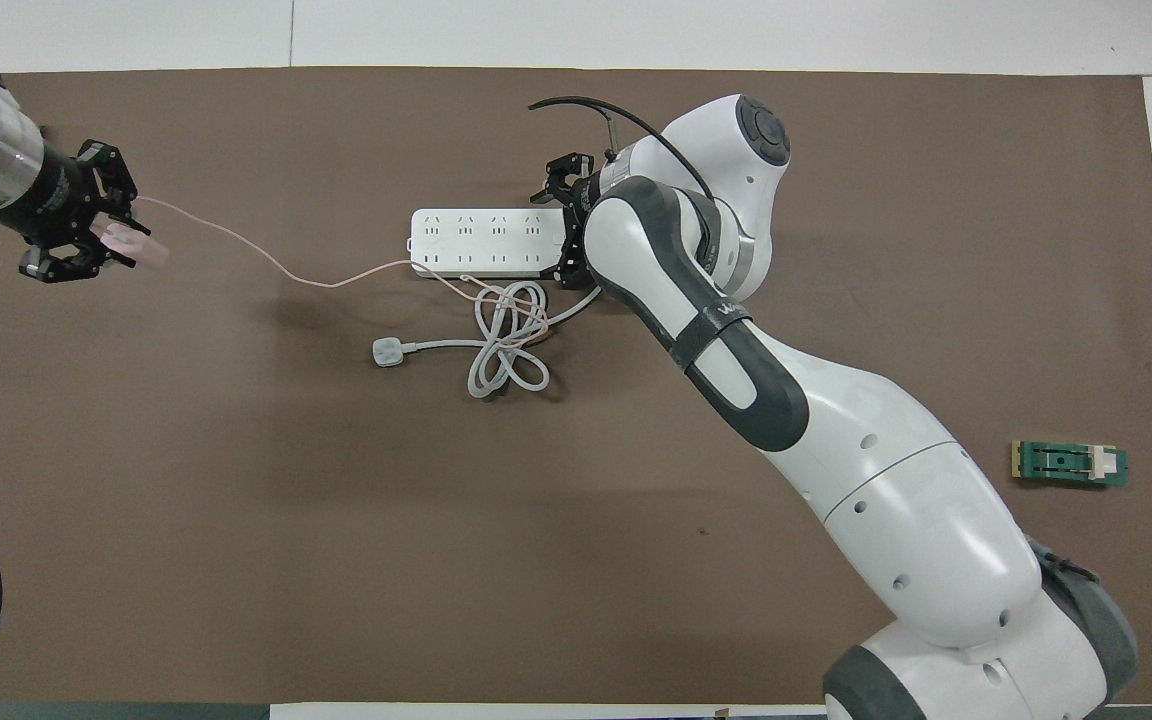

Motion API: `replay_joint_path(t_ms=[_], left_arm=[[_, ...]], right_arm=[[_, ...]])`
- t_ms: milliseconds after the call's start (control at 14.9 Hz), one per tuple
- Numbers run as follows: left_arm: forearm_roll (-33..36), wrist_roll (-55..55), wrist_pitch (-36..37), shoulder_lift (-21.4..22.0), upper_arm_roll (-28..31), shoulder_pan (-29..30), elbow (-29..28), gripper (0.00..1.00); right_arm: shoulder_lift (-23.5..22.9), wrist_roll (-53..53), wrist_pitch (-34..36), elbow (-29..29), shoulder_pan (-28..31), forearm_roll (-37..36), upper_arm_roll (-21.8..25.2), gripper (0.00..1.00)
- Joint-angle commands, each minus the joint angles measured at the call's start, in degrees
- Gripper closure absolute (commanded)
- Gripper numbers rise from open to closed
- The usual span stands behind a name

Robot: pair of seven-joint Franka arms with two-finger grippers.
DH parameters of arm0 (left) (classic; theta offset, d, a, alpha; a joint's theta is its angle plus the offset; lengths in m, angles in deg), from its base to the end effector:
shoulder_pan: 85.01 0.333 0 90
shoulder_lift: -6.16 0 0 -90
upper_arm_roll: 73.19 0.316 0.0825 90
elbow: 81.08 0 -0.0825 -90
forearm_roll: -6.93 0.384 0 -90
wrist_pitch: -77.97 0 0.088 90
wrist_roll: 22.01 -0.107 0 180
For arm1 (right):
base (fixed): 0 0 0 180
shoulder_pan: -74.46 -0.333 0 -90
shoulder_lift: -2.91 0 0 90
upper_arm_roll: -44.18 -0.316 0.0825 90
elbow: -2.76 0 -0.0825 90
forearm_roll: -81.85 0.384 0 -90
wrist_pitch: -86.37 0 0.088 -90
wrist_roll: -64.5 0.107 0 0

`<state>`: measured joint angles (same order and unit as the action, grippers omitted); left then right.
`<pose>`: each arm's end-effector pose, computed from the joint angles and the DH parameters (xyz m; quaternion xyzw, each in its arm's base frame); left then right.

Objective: Unplug charger and place it aside
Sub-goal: 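Pull the charger out with the left gripper while the right gripper holds the strip, then lower the charger onto the table with the left gripper while the right gripper withdraws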

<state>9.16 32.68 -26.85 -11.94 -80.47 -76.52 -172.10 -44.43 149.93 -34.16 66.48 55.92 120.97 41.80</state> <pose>0.6455 0.0253 0.4480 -0.8843 -0.4655 0.0329 0.0152 0.7263 0.2981 0.3456 -0.7076 0.6275 0.2057 0.2513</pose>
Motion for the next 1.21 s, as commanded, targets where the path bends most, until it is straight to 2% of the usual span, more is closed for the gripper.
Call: replay_joint_path(t_ms=[0, 67, 201, 335, 402, 537, 805, 1006, 1140], left_arm=[[-0.6, -3.0, -7.5, 5.9, -0.2, 0.0, -11.4, 1.0], [-0.6, -3.9, -9.0, 6.6, -0.2, 0.9, -13.6, 1.0], [-0.6, -7.5, -9.9, 7.5, -0.3, 2.1, -15.3, 0.85], [-0.6, -9.0, -8.0, 7.5, -0.2, 2.9, -14.7, 0.28], [-0.6, -9.5, -7.4, 7.4, -0.3, 2.9, -14.5, 0.03], [-0.4, -11.3, -5.8, 7.5, -0.4, 1.9, -13.0, 0.0], [-0.3, -26.3, 7.4, 8.2, -0.8, 2.0, -3.7, 0.0], [-0.3, -39.1, 13.7, 11.8, -2.0, 1.6, -2.7, 0.0], [-0.4, -43.7, 15.4, 14.1, -3.1, 0.6, -2.7, 0.0]], right_arm=[[7.1, -0.8, 2.3, 6.2, 1.0, -0.9, 1.1, 0.0], [9.3, -1.0, 4.1, 7.4, 1.5, -1.7, 1.7, 0.0], [12.8, -2.2, 9.3, 8.4, 3.8, -4.9, 1.7, 0.0], [16.8, -7.5, 16.6, 8.5, 7.2, -7.8, 1.7, 0.0], [18.5, -11.4, 19.9, 8.6, 8.7, -8.8, 1.7, 0.0], [21.1, -19.4, 24.5, 8.7, 11.3, -11.4, 1.7, 0.0], [25.9, -39.4, 32.7, 9.0, 14.8, -17.6, 1.8, 0.0], [28.8, -52.4, 36.8, 9.0, 16.2, -23.6, 1.7, 0.0], [31.1, -62.7, 38.3, 9.6, 17.0, -27.8, 1.8, 0.0]])
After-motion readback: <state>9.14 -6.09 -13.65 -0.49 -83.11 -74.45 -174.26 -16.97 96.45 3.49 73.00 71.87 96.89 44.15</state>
